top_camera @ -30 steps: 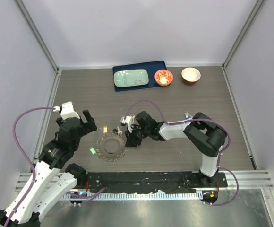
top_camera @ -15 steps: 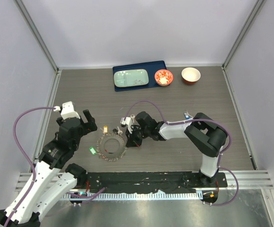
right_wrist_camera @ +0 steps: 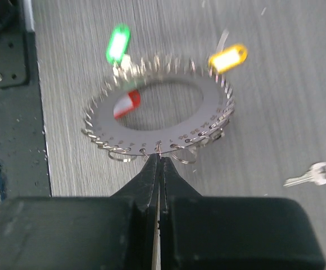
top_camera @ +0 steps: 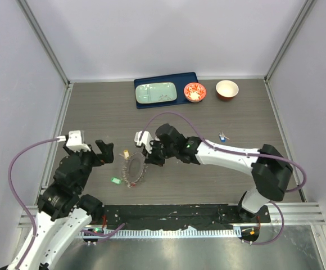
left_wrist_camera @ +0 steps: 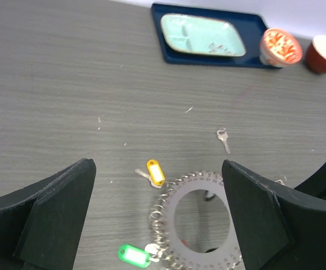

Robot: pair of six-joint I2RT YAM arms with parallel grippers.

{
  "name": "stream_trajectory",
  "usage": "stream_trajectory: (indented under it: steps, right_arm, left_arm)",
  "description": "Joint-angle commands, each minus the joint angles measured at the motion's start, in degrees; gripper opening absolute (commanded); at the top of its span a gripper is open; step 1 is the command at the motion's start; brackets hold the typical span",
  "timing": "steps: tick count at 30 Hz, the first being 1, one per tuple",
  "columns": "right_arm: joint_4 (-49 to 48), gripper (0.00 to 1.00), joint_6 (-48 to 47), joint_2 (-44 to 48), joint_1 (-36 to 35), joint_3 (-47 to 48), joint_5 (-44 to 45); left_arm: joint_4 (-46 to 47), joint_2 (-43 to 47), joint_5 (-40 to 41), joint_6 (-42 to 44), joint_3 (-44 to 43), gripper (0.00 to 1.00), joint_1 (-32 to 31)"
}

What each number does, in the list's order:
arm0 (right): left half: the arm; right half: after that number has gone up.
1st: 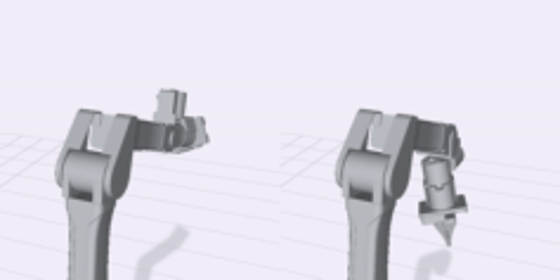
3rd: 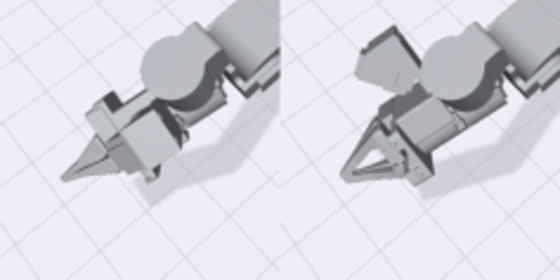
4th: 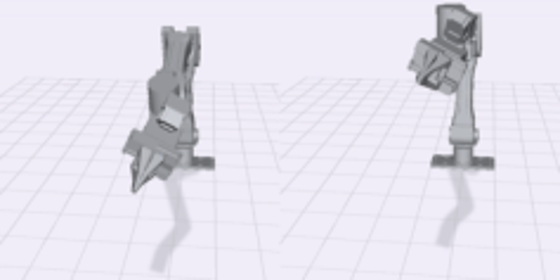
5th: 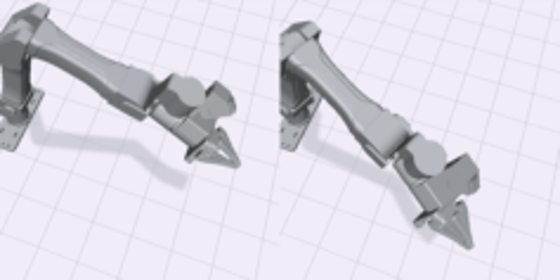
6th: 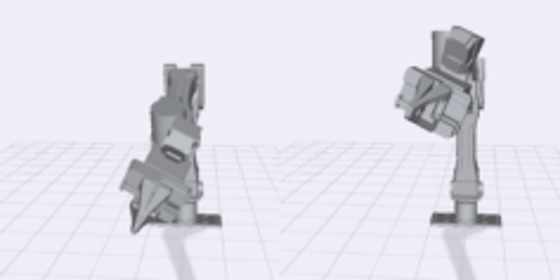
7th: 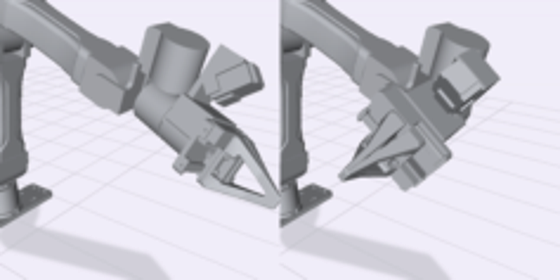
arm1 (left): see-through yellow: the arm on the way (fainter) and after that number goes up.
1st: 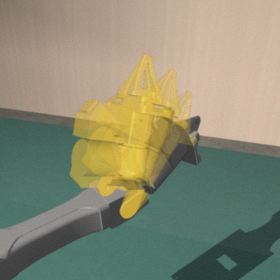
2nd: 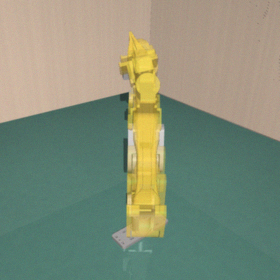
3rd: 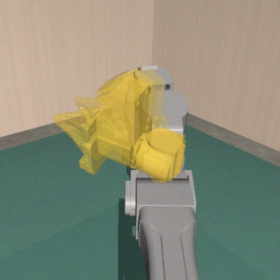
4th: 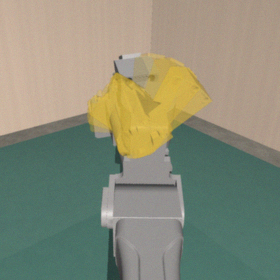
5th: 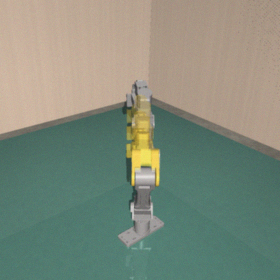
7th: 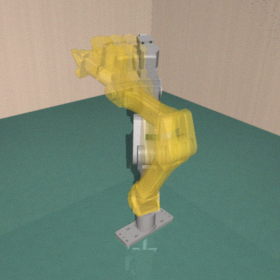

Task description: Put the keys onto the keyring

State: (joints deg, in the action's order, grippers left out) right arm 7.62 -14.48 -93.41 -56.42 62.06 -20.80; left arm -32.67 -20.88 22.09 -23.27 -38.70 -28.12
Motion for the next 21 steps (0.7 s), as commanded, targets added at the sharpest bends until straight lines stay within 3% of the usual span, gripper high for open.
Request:
stream_trajectory:
  steps: [1,10,13,21]
  right_arm:
    - [-1.02,0.01,-5.02,7.35,-0.44,4.20,0.24]
    - [-15.85,0.01,-3.46,13.07,-0.35,0.17,-4.96]
    - [-20.26,0.01,-2.84,14.73,-0.18,-2.55,-6.27]
    - [-24.67,0.01,-3.19,18.35,2.02,-7.22,-14.79]
  left_arm:
    - [8.66,5.84,-9.57,8.66,3.44,0.98,0.35]
    - [15.88,13.15,-28.91,17.11,6.79,0.98,0.26]
    - [16.76,11.57,-35.50,19.13,6.79,0.97,0.35]
    - [13.95,4.99,-43.18,24.85,3.02,0.96,0.35]
